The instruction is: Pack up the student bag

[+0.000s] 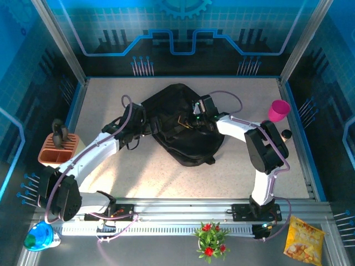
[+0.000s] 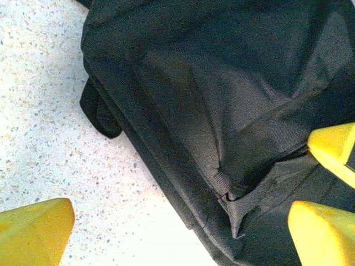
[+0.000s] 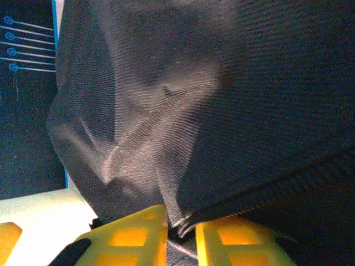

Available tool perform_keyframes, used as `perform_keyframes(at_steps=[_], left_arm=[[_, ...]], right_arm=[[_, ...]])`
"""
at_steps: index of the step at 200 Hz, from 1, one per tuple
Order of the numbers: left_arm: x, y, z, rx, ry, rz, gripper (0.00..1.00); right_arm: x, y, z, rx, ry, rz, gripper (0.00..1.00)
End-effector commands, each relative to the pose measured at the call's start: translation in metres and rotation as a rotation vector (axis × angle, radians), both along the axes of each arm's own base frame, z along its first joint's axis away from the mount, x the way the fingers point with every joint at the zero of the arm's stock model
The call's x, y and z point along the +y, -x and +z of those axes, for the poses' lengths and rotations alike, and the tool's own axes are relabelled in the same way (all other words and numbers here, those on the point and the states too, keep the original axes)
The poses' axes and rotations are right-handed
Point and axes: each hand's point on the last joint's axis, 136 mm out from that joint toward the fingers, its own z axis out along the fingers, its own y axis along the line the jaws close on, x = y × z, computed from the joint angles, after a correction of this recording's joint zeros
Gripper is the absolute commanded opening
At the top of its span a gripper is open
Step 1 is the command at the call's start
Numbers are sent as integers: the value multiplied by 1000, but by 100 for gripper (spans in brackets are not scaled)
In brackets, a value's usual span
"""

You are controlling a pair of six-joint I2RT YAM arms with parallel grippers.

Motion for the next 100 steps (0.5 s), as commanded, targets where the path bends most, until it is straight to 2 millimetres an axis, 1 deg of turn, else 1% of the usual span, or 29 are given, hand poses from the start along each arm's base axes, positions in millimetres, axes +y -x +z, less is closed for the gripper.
perform_keyframes(at_steps=[1, 26, 46, 59, 68, 84, 100], left_arm=[[1, 3, 3, 1, 61, 21, 99], [11, 4, -3, 19, 82, 61, 99], [20, 4, -6, 24, 100, 94, 99], [26, 4, -6, 28, 107, 116, 99], [30, 5, -7, 30, 112, 129, 99], [35, 6, -7, 32, 121, 144, 99], [38, 8, -6, 38, 124, 153, 99]], right_arm=[[-5, 11, 19, -91, 43, 42, 31], [-24, 30, 42, -178, 154, 107, 45], [-27, 48, 53, -241, 250, 236, 52], [-23, 57, 59, -291, 316, 331, 55], [-18, 62, 59, -316, 360, 399, 55], [-4, 70, 61, -358, 409, 520, 56], [13, 72, 61, -395, 450, 620, 57]])
